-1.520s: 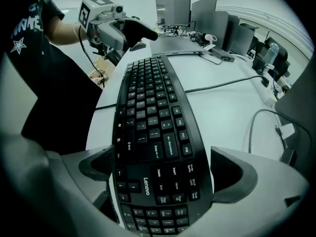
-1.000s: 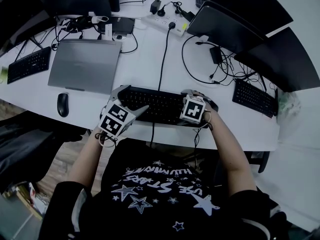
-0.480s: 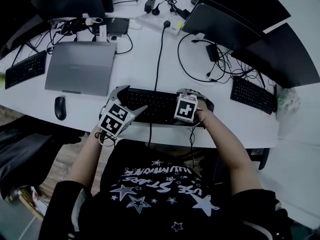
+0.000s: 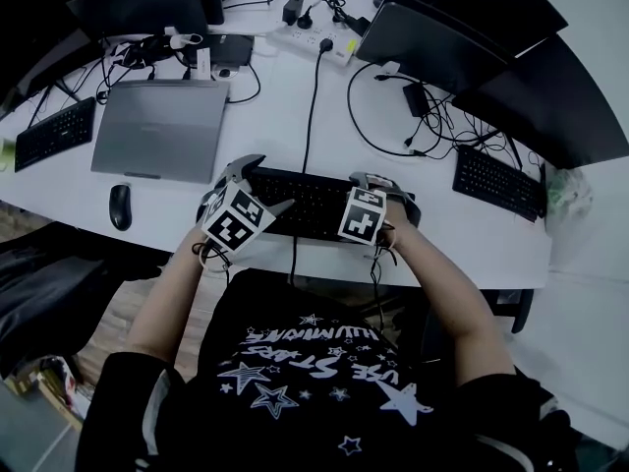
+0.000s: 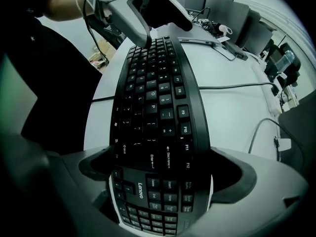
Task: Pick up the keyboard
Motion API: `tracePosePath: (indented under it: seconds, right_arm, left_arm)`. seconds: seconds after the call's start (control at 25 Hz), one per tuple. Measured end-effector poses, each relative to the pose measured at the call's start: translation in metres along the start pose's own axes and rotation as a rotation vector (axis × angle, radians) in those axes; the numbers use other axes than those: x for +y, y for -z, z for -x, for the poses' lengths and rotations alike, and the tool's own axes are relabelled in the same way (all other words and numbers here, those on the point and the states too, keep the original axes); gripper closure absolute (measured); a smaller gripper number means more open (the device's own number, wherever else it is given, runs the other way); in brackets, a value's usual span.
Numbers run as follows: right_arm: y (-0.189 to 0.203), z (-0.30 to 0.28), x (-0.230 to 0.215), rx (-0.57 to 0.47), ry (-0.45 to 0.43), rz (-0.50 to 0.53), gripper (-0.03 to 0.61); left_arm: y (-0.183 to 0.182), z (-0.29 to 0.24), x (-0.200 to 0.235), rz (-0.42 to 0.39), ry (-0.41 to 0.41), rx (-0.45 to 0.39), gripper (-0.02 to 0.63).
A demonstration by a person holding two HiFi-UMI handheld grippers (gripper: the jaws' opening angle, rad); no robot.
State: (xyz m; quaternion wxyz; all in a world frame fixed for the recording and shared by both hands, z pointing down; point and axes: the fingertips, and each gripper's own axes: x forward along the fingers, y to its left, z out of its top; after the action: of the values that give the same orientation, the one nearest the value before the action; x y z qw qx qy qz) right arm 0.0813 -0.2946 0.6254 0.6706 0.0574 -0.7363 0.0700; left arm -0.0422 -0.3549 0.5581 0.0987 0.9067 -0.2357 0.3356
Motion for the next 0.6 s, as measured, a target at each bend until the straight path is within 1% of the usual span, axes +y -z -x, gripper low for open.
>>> tracePosePath:
  seconds: [0.16, 0.28, 0.44, 0.52, 0.6]
  right_arm:
    - [0.002, 0.008, 0.006, -0.04, 0.095, -0.027, 0.005]
    - [0.002, 0.014, 0.009, -0.047, 0.174, -0.021, 0.004]
    - [0.001, 0.019, 0.011, -0.058, 0.247, -0.008, 0.005]
    - [0.0, 0.022, 0.013, -0.062, 0.28, -0.003, 0.005]
    - [0.001, 0.025, 0.014, -0.07, 0.311, 0.004, 0.003]
  left_arm:
    - [-0.005, -0.002, -0.005, -0.116, 0.024, 0.048, 0.201]
    - [-0.01, -0.004, -0.008, -0.197, 0.05, 0.083, 0.201]
    - [-0.014, -0.01, -0.015, -0.283, 0.093, 0.135, 0.201]
    - [-0.016, -0.016, -0.02, -0.328, 0.123, 0.169, 0.201]
    - [-0.014, -0.022, -0.027, -0.366, 0.179, 0.226, 0.201]
